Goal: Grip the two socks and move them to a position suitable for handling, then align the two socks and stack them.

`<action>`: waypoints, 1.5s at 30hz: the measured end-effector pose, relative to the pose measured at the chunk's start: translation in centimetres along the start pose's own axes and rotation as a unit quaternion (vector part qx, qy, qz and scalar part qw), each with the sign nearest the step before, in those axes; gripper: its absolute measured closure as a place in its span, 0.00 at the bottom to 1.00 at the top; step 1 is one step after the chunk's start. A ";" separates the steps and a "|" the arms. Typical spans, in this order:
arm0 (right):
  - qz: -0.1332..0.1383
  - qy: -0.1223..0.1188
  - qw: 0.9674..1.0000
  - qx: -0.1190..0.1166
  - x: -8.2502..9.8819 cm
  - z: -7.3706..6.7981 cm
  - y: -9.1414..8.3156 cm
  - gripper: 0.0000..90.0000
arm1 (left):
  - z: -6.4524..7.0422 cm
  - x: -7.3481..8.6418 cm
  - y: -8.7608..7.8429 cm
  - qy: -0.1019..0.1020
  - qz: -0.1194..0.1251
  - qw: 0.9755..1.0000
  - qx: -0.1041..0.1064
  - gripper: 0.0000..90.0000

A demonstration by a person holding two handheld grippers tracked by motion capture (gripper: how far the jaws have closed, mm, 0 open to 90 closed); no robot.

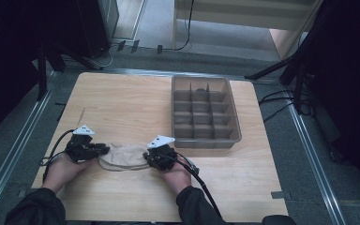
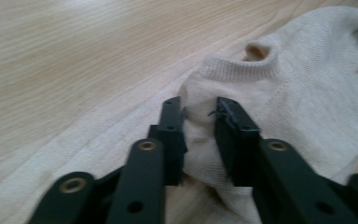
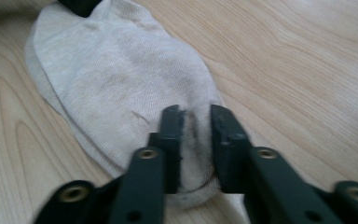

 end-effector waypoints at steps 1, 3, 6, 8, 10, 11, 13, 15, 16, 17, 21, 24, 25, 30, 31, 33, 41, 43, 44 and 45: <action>0.000 -0.002 1.000 0.000 0.0 0.0 0.0 0.94 | 0.1 0.0 0.0 0.000 0.000 1.000 -0.001 0.87; -0.005 -0.001 1.000 0.002 -0.1 -0.1 0.0 0.97 | 0.1 -0.2 -0.1 -0.001 -0.009 1.000 -0.002 0.91; -0.009 0.005 1.000 -0.002 -0.3 0.0 -0.1 0.98 | 0.1 -0.4 -0.2 -0.014 -0.011 1.000 0.002 0.93; -0.008 0.013 1.000 -0.005 -0.4 0.0 -0.3 0.98 | 0.2 -0.6 -0.5 -0.015 -0.010 1.000 0.004 0.93; -0.006 0.014 1.000 -0.006 -0.5 0.0 -0.5 0.98 | 0.3 -0.8 -0.9 -0.023 0.000 1.000 0.011 0.94; -0.006 0.014 1.000 -0.006 -0.6 0.0 -0.6 0.98 | 0.2 -0.9 -1.1 -0.027 0.005 1.000 0.013 0.94; -0.006 0.013 1.000 -0.008 -0.7 0.0 -0.8 0.98 | 0.3 -1.1 -1.5 -0.037 0.013 0.999 0.015 0.94; -0.005 0.015 1.000 -0.009 -0.9 0.0 -0.9 0.98 | 0.4 -1.3 -1.9 -0.038 0.016 0.999 0.019 0.94; -0.003 0.015 1.000 -0.009 -1.0 0.1 -1.0 0.98 | 0.5 -1.4 -2.1 -0.037 0.020 0.999 0.019 0.94; -0.002 0.015 1.000 -0.010 -1.1 0.1 -1.0 0.98 | 0.6 -1.5 -2.3 -0.040 0.022 0.999 0.023 0.94; 0.001 0.019 1.000 -0.013 -1.4 0.1 -1.3 0.98 | 1.0 -1.7 -3.1 -0.049 0.035 0.998 0.032 0.94; 0.003 0.019 1.000 -0.017 -1.6 0.1 -1.5 0.98 | 1.3 -1.6 -3.5 -0.054 0.039 0.997 0.036 0.94; 0.004 0.022 1.000 -0.019 -1.6 0.1 -1.5 0.98 | 1.3 -1.6 -3.7 -0.055 0.037 0.997 0.037 0.94; 0.008 0.021 1.000 -0.022 -2.0 0.2 -1.9 0.98 | 2.0 -1.1 -4.4 -0.072 0.044 0.995 0.052 0.94; 0.007 0.022 0.999 -0.024 -2.0 0.2 -2.0 0.97 | 2.1 -1.0 -4.4 -0.075 0.042 0.995 0.056 0.94; 0.006 0.018 1.000 -0.023 -2.0 0.3 -2.2 0.97 | 2.2 -0.8 -4.2 -0.077 0.033 0.995 0.056 0.94; -0.003 0.026 0.999 -0.025 -1.8 0.7 -2.0 0.88 | 2.0 -0.1 -2.0 -0.073 -0.010 0.996 0.045 0.93; 0.001 0.027 0.999 -0.027 -1.8 0.8 -2.1 0.83 | 2.1 0.0 -1.8 -0.066 -0.014 0.997 0.042 0.93; 0.002 0.027 0.999 -0.027 -1.8 0.8 -2.2 0.79 | 2.1 0.0 -1.8 -0.061 -0.015 0.997 0.039 0.92; 0.002 0.028 0.999 -0.026 -1.7 0.9 -2.2 0.77 | 2.2 0.0 -1.7 -0.056 -0.017 0.998 0.037 0.91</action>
Point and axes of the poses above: each handheld gripper's, and its own axes: y roughly forward along the jaws, x roughly out of its underside, z roughly to its right, the point moved 4 cm from there along y, roughly forward along the jaws, and after that the axes turned 5 degrees about x, right-handed, at the moved point
